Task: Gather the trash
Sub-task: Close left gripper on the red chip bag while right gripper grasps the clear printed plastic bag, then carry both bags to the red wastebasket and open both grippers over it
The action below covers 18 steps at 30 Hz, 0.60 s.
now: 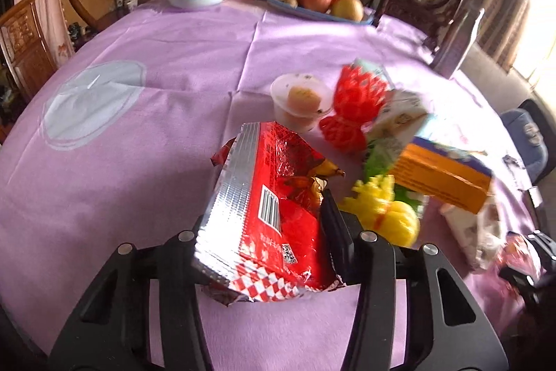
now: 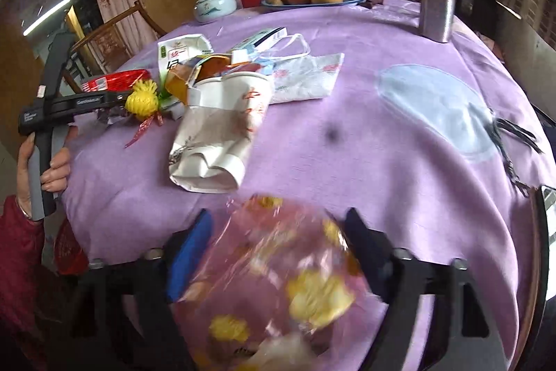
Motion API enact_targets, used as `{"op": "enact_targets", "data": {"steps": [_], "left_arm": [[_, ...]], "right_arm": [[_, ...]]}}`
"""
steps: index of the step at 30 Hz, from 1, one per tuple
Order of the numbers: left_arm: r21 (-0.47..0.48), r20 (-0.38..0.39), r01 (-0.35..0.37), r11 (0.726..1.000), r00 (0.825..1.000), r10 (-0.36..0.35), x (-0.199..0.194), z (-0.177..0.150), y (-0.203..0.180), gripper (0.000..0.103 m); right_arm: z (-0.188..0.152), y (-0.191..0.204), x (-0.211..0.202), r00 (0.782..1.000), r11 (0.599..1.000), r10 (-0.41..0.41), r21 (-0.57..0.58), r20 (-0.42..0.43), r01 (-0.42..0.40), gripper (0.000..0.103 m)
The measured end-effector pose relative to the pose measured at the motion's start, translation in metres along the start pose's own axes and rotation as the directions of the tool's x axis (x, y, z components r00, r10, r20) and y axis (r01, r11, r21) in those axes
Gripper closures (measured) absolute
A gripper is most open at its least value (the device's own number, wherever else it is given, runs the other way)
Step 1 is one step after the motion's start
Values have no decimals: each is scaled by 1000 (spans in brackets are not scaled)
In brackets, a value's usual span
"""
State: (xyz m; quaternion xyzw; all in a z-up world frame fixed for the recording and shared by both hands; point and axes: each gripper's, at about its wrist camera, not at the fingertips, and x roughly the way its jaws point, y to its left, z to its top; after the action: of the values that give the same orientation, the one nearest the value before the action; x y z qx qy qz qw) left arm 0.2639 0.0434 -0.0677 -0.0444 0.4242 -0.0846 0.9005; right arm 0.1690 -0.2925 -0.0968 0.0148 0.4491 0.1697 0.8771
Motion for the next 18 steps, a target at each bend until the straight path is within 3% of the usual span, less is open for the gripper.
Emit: {"op": "enact_targets", "data": {"steps": [1, 7, 14, 18], "left_arm": [[-7, 18, 3, 1000, 1000, -3, -7, -3, 2, 54], [-66, 89, 56, 996, 995, -50, -52, -8, 16, 54], [-53, 189, -16, 998, 982, 26, -124, -30, 30, 54], [-93, 218, -96, 991, 969, 114, -168, -64, 55, 54]], "right_arm": [[-3, -4, -3, 1000, 1000, -9, 7, 6, 9, 52], [-6, -17, -30, 992, 998, 12, 62, 125, -19, 57], [0, -6, -68, 970, 995, 66, 56, 234, -82, 57], [-2, 10, -83, 959, 994, 95, 24, 267, -106, 57]]}}
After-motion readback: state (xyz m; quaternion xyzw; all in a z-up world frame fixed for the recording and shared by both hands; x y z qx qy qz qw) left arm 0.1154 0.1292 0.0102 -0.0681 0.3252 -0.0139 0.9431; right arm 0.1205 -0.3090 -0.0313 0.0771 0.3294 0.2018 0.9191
